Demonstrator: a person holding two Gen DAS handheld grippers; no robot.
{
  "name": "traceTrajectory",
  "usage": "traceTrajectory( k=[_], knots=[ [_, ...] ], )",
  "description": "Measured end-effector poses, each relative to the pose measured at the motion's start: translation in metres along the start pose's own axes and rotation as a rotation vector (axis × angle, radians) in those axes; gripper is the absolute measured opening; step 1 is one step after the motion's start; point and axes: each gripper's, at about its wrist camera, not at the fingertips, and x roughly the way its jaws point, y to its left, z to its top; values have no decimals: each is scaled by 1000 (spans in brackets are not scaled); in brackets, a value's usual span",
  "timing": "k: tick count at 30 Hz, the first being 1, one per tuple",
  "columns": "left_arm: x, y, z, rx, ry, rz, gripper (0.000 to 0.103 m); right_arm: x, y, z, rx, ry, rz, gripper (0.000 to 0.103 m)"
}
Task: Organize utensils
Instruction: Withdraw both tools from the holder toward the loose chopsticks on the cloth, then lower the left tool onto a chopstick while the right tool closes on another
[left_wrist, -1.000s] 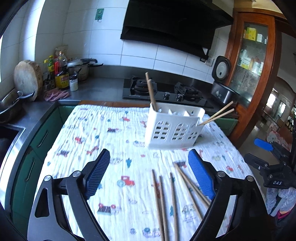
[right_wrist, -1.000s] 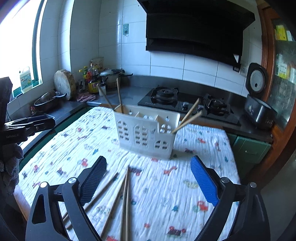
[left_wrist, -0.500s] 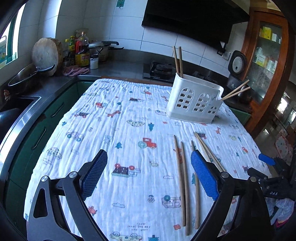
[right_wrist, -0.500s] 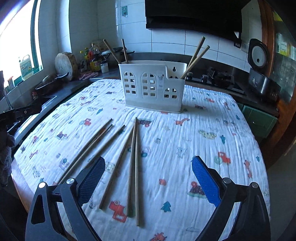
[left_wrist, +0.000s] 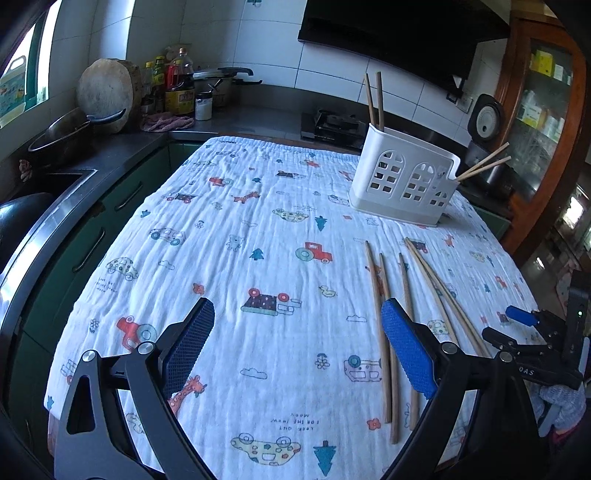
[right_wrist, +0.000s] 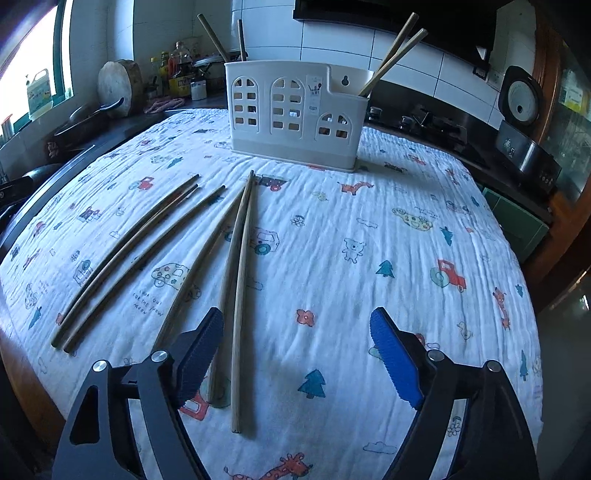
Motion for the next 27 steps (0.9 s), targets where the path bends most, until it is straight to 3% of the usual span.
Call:
traceTrajectory(
  k=[14, 22, 27],
  knots=[
    [6, 3, -10, -8, 28, -3, 91, 13, 14, -1, -40, 28, -8, 35],
    [10, -10, -21, 17, 52, -32, 89, 11, 6, -4, -16, 31, 4, 23],
    [18, -29, -32, 54, 93, -80, 73, 11, 6, -7, -8, 30, 16, 15]
  ],
)
